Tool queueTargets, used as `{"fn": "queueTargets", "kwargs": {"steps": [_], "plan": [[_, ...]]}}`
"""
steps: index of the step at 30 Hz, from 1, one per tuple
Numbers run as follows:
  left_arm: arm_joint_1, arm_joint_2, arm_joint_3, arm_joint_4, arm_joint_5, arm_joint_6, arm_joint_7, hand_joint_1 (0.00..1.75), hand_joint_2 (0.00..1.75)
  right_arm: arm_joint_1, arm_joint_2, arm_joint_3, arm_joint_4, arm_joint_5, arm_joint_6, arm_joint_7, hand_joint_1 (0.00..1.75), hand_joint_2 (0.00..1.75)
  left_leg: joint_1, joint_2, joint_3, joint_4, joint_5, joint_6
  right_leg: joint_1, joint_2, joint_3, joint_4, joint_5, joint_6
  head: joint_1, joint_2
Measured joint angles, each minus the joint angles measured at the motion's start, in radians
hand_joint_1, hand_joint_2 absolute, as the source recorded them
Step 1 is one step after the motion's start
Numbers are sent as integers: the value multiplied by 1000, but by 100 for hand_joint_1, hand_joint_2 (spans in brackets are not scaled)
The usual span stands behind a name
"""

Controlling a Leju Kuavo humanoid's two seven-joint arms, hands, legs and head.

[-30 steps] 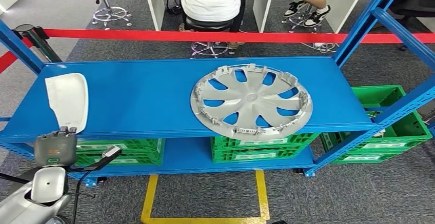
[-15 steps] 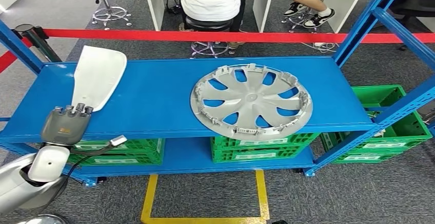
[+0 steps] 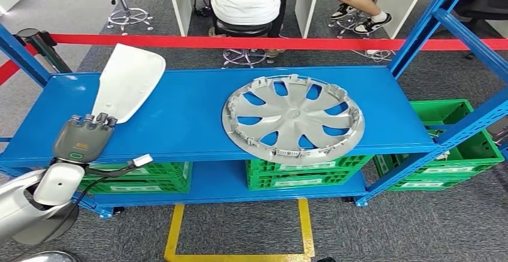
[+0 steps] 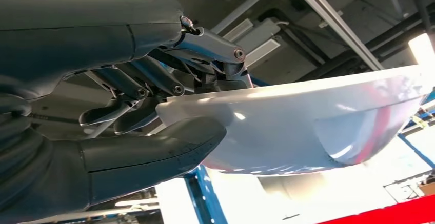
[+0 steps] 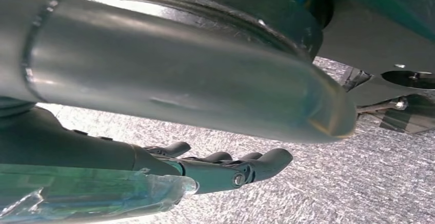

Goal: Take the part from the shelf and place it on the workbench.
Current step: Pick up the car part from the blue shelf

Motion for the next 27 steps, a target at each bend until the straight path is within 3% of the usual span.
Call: {"fn": "queueTargets", "kwargs": {"steps": [27], "plan": [[47,-15,31,1,0,86,0,175,175,0,0,3,0,-9,-1,-5,0,0,0,0,0,0,0,0,0,0,0,0,0,0,0,0]]}}
